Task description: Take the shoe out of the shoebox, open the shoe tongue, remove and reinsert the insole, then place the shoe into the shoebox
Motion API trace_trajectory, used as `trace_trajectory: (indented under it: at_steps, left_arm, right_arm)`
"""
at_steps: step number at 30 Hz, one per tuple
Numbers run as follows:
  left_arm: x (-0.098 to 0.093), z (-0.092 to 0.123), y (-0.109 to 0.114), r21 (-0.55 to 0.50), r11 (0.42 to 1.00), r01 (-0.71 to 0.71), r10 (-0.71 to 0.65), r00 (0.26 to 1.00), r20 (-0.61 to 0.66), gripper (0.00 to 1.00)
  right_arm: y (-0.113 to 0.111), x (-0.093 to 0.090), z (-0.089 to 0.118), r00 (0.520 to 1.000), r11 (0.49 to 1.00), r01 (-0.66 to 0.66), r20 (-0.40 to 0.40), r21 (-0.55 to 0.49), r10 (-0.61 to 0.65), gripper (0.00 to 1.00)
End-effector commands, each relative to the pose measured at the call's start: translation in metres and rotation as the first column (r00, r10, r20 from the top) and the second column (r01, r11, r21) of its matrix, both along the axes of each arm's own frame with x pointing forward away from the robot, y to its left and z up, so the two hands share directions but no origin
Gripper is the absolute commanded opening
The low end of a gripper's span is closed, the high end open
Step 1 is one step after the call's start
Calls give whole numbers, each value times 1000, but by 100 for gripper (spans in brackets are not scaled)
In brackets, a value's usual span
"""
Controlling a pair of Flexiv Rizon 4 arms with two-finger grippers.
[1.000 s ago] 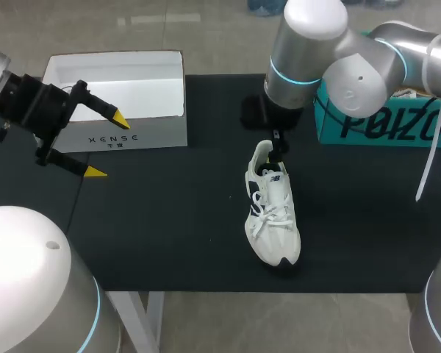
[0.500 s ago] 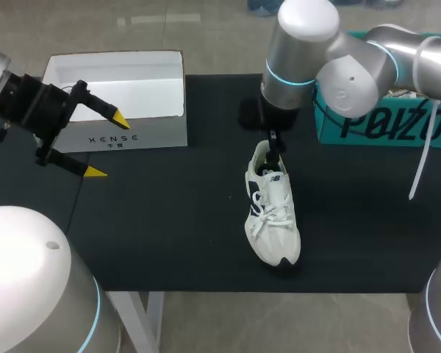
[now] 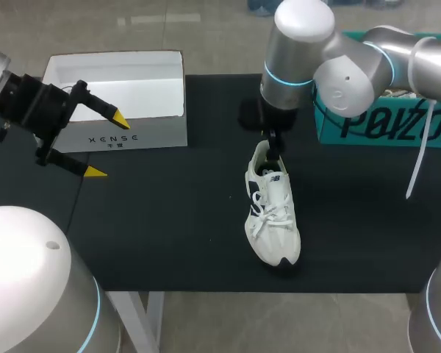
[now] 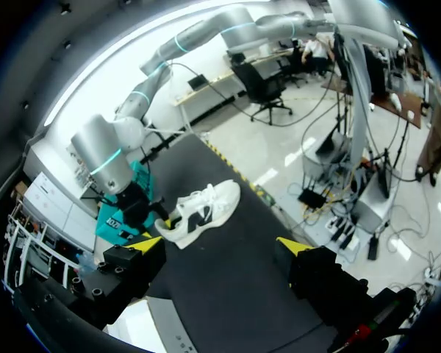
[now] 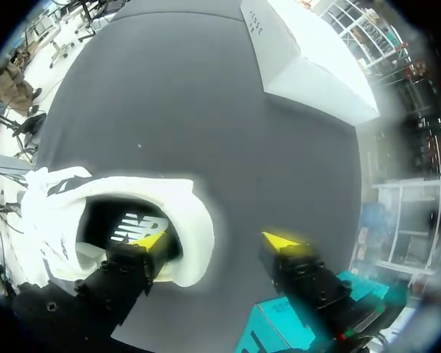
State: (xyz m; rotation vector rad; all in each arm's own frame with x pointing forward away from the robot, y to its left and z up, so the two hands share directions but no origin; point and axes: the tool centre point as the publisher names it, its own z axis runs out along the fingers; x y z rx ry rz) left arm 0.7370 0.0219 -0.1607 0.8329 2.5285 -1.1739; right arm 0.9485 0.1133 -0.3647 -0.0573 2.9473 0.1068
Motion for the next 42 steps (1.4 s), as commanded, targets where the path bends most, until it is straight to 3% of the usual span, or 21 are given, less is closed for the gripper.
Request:
trace_trajectory:
  at_steps: [1, 5, 15, 22, 29, 32, 39, 42]
  left_arm:
    - [0, 0, 0, 3, 1000, 1, -1, 1000, -1, 100]
    - [0, 0, 0, 3, 1000, 1, -1, 1000, -1, 100]
    - [0, 0, 0, 3, 1000, 1, -1, 1000, -1, 100]
    - [0, 0, 0, 3, 1000, 1, -1, 1000, -1, 100]
    - [0, 0, 0, 3, 1000, 1, -1, 1000, -1, 100]
    - [0, 0, 0, 3, 1000, 1, -1, 1000, -1, 100]
    - [0, 0, 0, 3, 1000, 1, -1, 1000, -1, 100]
    - [0, 0, 0, 3, 1000, 1, -1, 1000, -1, 100]
  right_arm:
    - [-1, 1, -1, 1000, 1000, 4, -2, -2, -4, 9]
    - [-3, -1, -1, 1000, 1000, 8, -4, -3, -8, 0]
    - [-4, -8, 2, 1000, 1000, 11, -3, -2, -12, 0]
    - [-1, -18, 23, 1000, 1000, 16, 10, 8, -16, 0]
    - [0, -25, 61, 998, 998, 58, 36, -19, -58, 0]
    - [-2, -23, 88, 993, 995, 96, 66, -10, -96, 0]
    - [-4, -6, 148, 976, 987, 160, 143, 21, -162, 0]
    - [-8, 5, 166, 968, 981, 192, 160, 29, -194, 0]
